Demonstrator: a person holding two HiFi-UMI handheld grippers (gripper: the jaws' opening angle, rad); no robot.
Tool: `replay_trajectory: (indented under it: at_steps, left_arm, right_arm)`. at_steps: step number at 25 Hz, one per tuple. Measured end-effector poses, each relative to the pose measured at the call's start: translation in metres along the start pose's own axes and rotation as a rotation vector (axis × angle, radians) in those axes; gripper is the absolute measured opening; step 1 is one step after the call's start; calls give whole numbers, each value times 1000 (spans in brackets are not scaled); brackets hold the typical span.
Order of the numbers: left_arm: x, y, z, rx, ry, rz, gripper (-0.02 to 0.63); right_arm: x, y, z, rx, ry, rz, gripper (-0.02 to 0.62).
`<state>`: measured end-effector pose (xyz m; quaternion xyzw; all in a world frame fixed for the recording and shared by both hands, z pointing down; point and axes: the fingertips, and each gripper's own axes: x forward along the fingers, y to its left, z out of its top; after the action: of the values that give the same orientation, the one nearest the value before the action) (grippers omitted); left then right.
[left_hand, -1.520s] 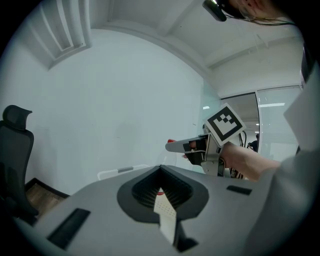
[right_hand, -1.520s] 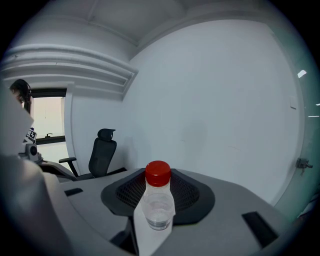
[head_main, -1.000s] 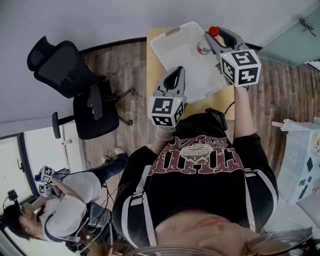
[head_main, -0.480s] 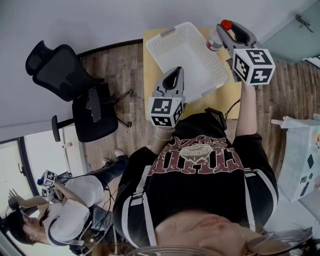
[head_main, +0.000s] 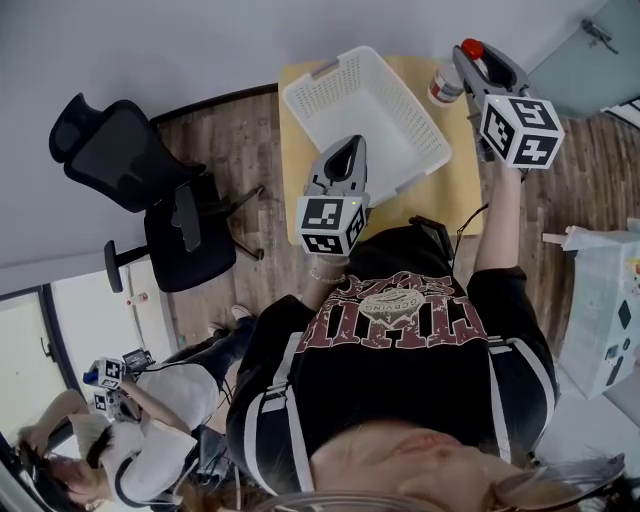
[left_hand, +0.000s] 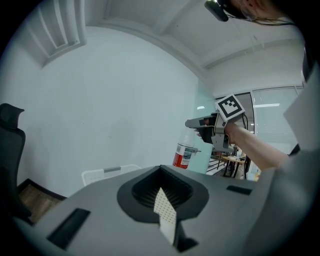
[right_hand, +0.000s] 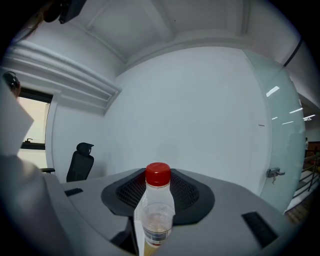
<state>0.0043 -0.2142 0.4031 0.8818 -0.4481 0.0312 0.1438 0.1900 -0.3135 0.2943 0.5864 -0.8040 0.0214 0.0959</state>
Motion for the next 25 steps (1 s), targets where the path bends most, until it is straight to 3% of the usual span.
replay_trajectory:
  at_steps: [10, 25]
  left_arm:
    - [4, -10, -5, 8, 13, -8, 46]
    - [7, -16, -14, 15, 38, -8, 46]
  right_arm:
    - [-11, -39, -36, 35, 47, -72, 160]
    - [0, -48, -110, 84, 156, -67, 160]
